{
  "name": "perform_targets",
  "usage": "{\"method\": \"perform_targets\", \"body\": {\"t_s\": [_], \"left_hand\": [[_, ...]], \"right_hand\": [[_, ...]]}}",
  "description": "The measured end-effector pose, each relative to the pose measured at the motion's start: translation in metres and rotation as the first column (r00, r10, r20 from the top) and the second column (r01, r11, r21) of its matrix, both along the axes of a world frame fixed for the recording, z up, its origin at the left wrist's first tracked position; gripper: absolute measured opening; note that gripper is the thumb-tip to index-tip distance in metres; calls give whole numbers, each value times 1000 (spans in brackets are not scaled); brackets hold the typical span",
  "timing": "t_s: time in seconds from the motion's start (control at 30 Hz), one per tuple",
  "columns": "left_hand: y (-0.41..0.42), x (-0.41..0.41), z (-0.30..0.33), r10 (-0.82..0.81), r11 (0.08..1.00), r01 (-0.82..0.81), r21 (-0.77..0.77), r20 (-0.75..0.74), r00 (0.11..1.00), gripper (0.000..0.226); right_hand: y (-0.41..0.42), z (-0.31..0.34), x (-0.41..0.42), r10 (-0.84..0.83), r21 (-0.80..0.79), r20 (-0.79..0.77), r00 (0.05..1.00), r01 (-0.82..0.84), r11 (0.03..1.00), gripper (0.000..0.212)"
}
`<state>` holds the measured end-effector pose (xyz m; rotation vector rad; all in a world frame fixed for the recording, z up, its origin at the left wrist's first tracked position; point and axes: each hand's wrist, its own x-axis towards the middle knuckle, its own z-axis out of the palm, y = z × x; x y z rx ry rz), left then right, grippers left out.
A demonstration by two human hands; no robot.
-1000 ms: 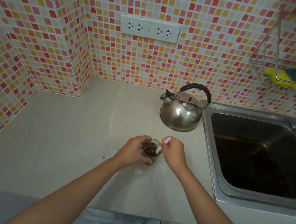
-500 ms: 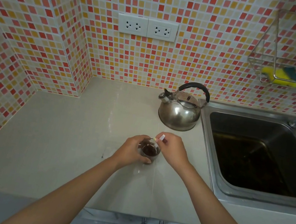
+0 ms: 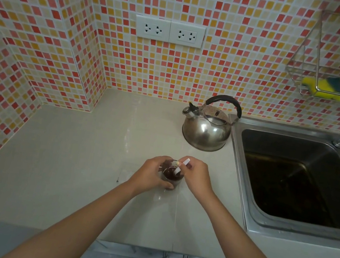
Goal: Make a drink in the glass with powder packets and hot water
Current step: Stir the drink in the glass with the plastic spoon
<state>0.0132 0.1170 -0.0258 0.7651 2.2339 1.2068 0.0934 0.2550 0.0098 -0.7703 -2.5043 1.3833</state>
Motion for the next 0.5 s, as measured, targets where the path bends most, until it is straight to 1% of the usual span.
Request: {"method": "perform_targets", "body": {"t_s": [0.07, 0.1, 0.2, 0.23, 0.33, 0.37, 0.5], "left_hand": [[0, 0, 0, 6, 1000, -6, -2, 6, 1000, 83], [0, 1, 0, 6, 1000, -6, 2, 7, 1000, 84], [-1, 1, 0, -4, 1000, 4, 12, -10, 1000, 78], [-1, 1, 0, -7, 1000, 7, 9, -15, 1000, 78], [0, 1, 1, 5, 1000, -5, -9, -6, 1000, 82], [0, 1, 1, 7, 1000, -7, -11, -5, 1000, 82], [0, 0, 1, 2, 1000, -2, -18, 3, 1000, 85]], "right_hand": [[3, 0, 1, -14, 81, 13, 1000, 13, 997, 23], [3, 0, 0, -4, 81, 25, 1000, 2, 997, 24], [0, 3, -1, 60, -6, 23, 998, -60, 998, 19], [0, 4, -1, 60, 2, 15, 998, -60, 998, 17], [4, 2, 0, 1, 91, 20, 1000, -3, 996, 19], [5, 1, 0, -24, 84, 30, 999, 22, 996, 20], [6, 0, -3, -142, -118, 67, 988, 149, 982, 29]]}}
